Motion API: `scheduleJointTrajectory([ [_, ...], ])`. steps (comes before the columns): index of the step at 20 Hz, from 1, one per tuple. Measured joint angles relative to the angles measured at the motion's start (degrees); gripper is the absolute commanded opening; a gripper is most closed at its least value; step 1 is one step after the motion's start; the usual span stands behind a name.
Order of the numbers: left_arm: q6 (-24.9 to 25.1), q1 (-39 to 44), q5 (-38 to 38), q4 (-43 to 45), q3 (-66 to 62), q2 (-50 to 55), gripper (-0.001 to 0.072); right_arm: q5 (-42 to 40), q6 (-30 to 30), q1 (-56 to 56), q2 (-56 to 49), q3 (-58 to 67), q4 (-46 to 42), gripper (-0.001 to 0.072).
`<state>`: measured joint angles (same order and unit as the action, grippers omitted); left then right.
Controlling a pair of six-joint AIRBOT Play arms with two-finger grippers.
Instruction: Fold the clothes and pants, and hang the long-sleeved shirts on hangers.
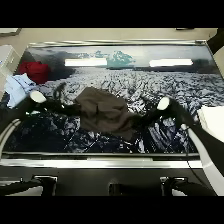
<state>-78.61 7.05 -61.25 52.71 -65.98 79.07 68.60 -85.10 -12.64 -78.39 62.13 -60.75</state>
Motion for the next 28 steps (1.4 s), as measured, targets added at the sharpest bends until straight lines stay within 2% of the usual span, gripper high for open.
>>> scheduleJointTrajectory([
  [7,2.5,-1.2,0.4,-0.7,-35.3,-14.1,0.0031,-1.6,0.2,4.5,17.0,36.9,-18.0,0.0043],
  [12,-0.9,1.1,-0.7,-0.5,-45.6,-20.6,0.003,-0.3,-0.5,5.2,26.2,45.5,-17.5,0.0044],
  [14,-2.3,2.1,-3.0,-0.1,-46.2,-21.4,0.003,2.8,-1.6,5.3,27.5,46.5,-17.0,0.0044],
  [17,-3.1,3.0,-5.1,0.3,-43.8,-21.0,0.0031,11.7,-5.5,5.3,26.3,47.0,-18.6,0.0044],
  [19,-3.5,3.3,-5.7,0.9,-39.3,-19.1,0.0032,18.8,-8.1,5.3,23.1,45.0,-20.1,0.0044],
  [21,-3.7,4.2,-5.8,1.4,-31.8,-14.9,0.0033,22.1,-9.5,5.3,19.2,39.4,-21.4,0.0044],
  [23,-3.8,5.5,-4.9,1.8,-23.8,-8.6,0.0033,18.9,-10.2,5.3,14.7,31.2,-21.9,0.0045],
  [26,-3.9,7.0,-3.4,0.4,-16.3,3.3,0.0036,8.1,-11.0,5.4,6.4,20.5,-21.3,0.0045],
  [27,-3.9,7.1,-3.3,-0.8,-15.2,7.1,0.0088,5.5,-11.2,5.4,3.3,18.3,-19.9,0.0045],
  [28,-3.9,7.1,-3.7,-1.8,-14.6,10.3,0.0282,3.5,-11.3,5.4,0.5,16.7,-18.1,0.0044],
])
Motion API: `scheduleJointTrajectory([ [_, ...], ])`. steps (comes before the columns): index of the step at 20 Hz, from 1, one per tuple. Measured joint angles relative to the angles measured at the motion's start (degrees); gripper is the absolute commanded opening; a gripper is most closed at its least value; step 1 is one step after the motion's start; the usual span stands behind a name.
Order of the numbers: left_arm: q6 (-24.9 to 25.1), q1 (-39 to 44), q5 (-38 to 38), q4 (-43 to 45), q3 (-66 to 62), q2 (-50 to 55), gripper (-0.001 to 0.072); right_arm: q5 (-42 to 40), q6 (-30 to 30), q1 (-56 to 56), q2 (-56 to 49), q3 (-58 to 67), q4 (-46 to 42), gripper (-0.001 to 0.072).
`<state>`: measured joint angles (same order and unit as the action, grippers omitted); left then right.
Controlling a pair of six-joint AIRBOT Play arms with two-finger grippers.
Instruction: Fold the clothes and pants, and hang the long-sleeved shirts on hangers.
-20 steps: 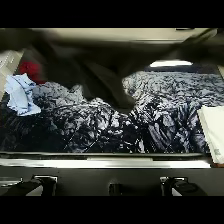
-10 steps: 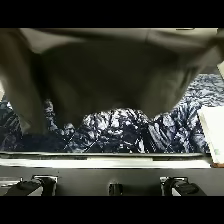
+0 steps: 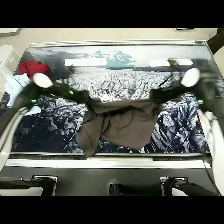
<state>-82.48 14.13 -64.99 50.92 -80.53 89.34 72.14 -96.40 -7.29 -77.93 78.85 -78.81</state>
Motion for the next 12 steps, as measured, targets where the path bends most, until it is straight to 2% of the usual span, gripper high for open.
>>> scheduleJointTrajectory([
  [1,0.0,-0.3,-0.9,-1.0,0.3,2.7,0.0633,-1.3,-0.1,0.0,-2.1,-1.0,1.6,0.0044],
  [2,0.0,-0.9,-1.6,-2.0,0.2,4.4,0.071,-2.2,-0.1,0.0,-3.9,-1.7,2.8,0.0044],
  [3,0.0,-1.8,-3.0,-2.6,-0.3,5.7,0.071,-2.8,-0.1,0.0,-5.3,-2.3,3.8,0.0048],
  [4,0.4,-3.0,-4.8,-2.9,-1.1,6.4,0.071,-3.3,-0.1,0.0,-6.2,-2.7,4.3,0.0227],
  [5,0.7,-4.8,-7.0,-2.8,-2.3,6.6,0.071,-3.5,0.3,0.0,-6.7,-2.9,4.3,0.0596],
  [6,0.9,-6.8,-9.0,-2.4,-3.4,6.3,0.071,-3.3,0.5,0.1,-6.9,-2.9,3.7,0.0681],
  [9,1.3,-13.9,-17.5,2.3,-5.4,2.9,0.0688,1.6,3.1,2.7,-5.9,-1.7,1.0,0.0674],
  [12,2.2,-19.7,-22.7,7.6,0.1,-3.5,0.0688,9.6,4.6,10.3,-3.5,-2.8,0.9,0.067],
])
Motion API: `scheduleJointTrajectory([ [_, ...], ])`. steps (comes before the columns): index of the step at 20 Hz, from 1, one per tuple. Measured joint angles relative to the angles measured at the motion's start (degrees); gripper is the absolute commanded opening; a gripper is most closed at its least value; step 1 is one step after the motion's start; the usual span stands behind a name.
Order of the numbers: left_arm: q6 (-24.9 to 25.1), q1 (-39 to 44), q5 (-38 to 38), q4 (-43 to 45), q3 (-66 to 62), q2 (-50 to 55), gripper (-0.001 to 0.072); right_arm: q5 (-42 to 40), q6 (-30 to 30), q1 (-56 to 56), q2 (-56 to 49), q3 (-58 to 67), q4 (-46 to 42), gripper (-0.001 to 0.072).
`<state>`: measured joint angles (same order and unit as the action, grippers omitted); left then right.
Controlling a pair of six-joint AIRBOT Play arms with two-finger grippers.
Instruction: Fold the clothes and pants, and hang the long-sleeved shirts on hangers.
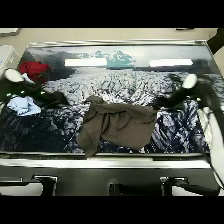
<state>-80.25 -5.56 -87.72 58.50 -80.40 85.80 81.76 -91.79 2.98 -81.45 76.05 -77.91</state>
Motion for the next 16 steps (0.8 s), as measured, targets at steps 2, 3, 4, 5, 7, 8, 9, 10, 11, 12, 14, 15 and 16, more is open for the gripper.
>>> scheduleJointTrajectory([
  [2,0.6,-1.5,1.2,1.3,9.9,-5.6,0.0682,3.1,0.5,3.9,2.8,-5.2,2.6,0.0698],
  [3,1.2,-1.6,2.7,1.0,15.6,-8.2,0.0619,3.3,0.8,5.0,4.5,-8.9,4.0,0.0709],
  [4,2.0,-1.3,4.6,-0.3,22.1,-10.9,0.0578,3.1,1.4,5.8,6.2,-13.5,6.0,0.071],
  [5,2.7,-0.6,6.6,-2.1,28.0,-13.1,0.0578,2.5,2.2,6.1,7.8,-18.2,8.9,0.071],
  [7,4.2,2.1,11.6,-6.5,37.5,-16.1,0.0581,0.5,3.8,6.0,9.9,-26.1,14.4,0.0709],
  [8,4.8,4.2,14.4,-8.2,41.1,-16.9,0.0585,-1.0,4.5,5.4,10.6,-29.6,16.8,0.0709],
  [9,4.9,6.3,16.6,-9.6,43.5,-17.4,0.0585,-2.5,4.9,4.5,11.1,-32.2,18.8,0.0709],
  [10,4.9,8.3,19.1,-10.8,45.3,-17.6,0.0585,-3.9,5.4,3.3,11.4,-34.4,20.2,0.0709],
  [11,4.8,10.2,21.5,-11.7,46.7,-17.7,0.0585,-5.7,5.7,1.8,11.6,-36.1,21.4,0.071],
  [12,4.3,11.9,23.7,-12.4,47.7,-17.6,0.0584,-7.3,5.9,0.3,11.8,-37.4,22.2,0.071],
  [14,3.5,14.4,26.8,-13.8,48.9,-17.1,0.058,-10.3,5.8,-2.3,12.0,-38.9,23.6,0.0711],
  [15,3.3,15.6,27.9,-15.1,49.2,-16.8,0.057,-11.8,5.2,-3.4,12.0,-39.4,24.0,0.0713],
  [16,3.2,16.8,29.0,-16.1,49.5,-16.5,0.0348,-13.4,4.7,-4.5,12.1,-39.8,24.5,0.0714],
])
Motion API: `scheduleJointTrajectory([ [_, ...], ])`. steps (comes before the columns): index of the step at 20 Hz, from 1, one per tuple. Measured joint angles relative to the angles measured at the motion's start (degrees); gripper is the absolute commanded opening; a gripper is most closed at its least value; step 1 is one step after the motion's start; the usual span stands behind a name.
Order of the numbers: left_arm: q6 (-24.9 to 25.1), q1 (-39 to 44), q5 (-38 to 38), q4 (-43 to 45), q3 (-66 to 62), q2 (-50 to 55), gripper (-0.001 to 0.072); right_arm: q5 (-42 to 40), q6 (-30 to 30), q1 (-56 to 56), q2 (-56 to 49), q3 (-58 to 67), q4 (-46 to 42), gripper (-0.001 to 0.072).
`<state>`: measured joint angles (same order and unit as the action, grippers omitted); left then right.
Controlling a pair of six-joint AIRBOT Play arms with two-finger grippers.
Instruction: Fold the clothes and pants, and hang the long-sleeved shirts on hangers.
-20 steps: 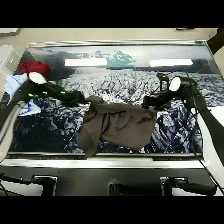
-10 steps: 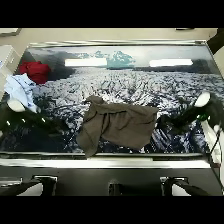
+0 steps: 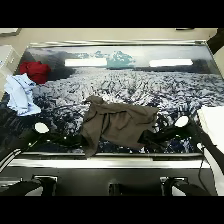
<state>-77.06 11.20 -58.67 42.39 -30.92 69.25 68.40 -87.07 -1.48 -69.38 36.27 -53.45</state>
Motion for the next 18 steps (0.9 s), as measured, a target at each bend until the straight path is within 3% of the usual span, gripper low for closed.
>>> scheduleJointTrajectory([
  [1,-0.1,1.2,1.6,-0.2,0.2,0.2,0.0179,-1.5,-0.5,-1.2,-0.1,-0.3,0.6,0.0714],
  [3,-0.8,3.9,4.7,-1.6,0.4,0.5,0.0033,-3.7,-1.5,-3.8,-1.0,-0.8,1.5,0.0704],
  [4,-1.0,5.1,5.1,-1.9,0.5,0.6,0.0032,-4.7,-2.1,-5.3,-1.7,-0.9,2.7,0.0597],
  [5,-1.1,6.0,6.1,-2.1,0.5,0.5,0.0032,-6.4,-2.3,-7.0,-2.6,-1.0,3.5,0.0283],
  [6,-1.1,6.7,6.7,-2.4,0.3,0.3,0.0031,-8.6,-2.4,-8.2,-3.2,-1.1,3.9,0.0051],
  [11,1.0,2.4,5.7,-2.2,-8.9,-5.8,0.003,-12.1,-1.9,-10.4,-1.0,5.6,3.1,0.0041],
  [18,0.2,-23.3,6.4,-1.9,-49.5,-17.7,0.0031,-12.1,-6.1,2.5,14.6,42.4,-15.3,0.0043],
])
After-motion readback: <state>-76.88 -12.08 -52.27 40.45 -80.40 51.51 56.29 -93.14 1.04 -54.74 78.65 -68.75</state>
